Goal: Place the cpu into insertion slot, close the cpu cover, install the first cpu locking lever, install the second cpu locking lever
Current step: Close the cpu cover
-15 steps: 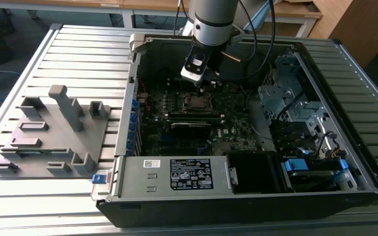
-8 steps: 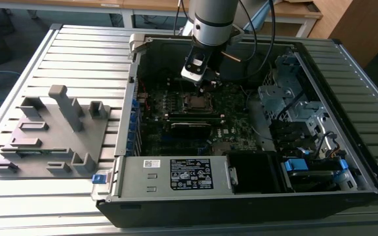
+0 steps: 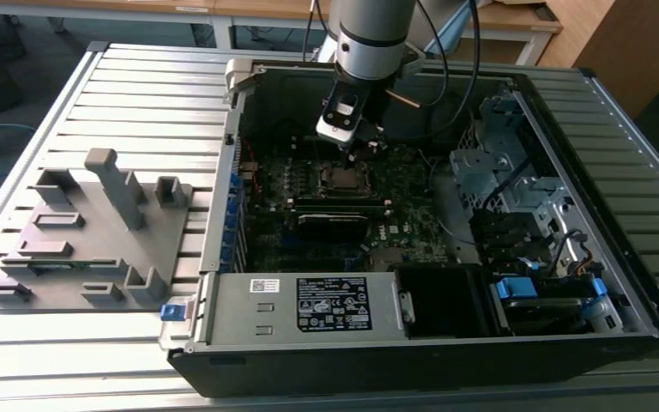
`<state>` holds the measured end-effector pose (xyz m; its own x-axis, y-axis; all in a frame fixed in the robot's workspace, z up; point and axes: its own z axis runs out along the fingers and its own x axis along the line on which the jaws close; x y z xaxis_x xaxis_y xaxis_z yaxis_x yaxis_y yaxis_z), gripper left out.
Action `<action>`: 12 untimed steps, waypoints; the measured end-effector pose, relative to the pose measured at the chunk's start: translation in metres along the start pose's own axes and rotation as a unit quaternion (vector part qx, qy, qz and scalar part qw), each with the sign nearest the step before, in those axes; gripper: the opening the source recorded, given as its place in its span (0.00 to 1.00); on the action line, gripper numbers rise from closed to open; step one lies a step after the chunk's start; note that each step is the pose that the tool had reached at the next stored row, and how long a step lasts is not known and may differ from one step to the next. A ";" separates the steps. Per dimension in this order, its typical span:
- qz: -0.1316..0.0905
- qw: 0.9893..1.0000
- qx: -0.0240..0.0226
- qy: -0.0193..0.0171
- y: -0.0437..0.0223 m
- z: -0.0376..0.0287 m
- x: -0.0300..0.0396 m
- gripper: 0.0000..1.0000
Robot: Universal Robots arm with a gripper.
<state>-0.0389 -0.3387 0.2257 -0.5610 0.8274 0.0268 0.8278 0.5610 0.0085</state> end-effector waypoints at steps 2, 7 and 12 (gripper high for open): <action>-0.001 1.000 0.000 0.000 0.0000 0.0000 0.0000 0.10; -0.003 1.000 0.000 0.000 -0.0001 0.0000 0.0001 0.10; -0.005 1.000 0.000 0.000 -0.0001 0.0000 0.0001 0.10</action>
<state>-0.0390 -0.3387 0.2257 -0.5693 0.8217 0.0268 0.8221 0.5693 0.0086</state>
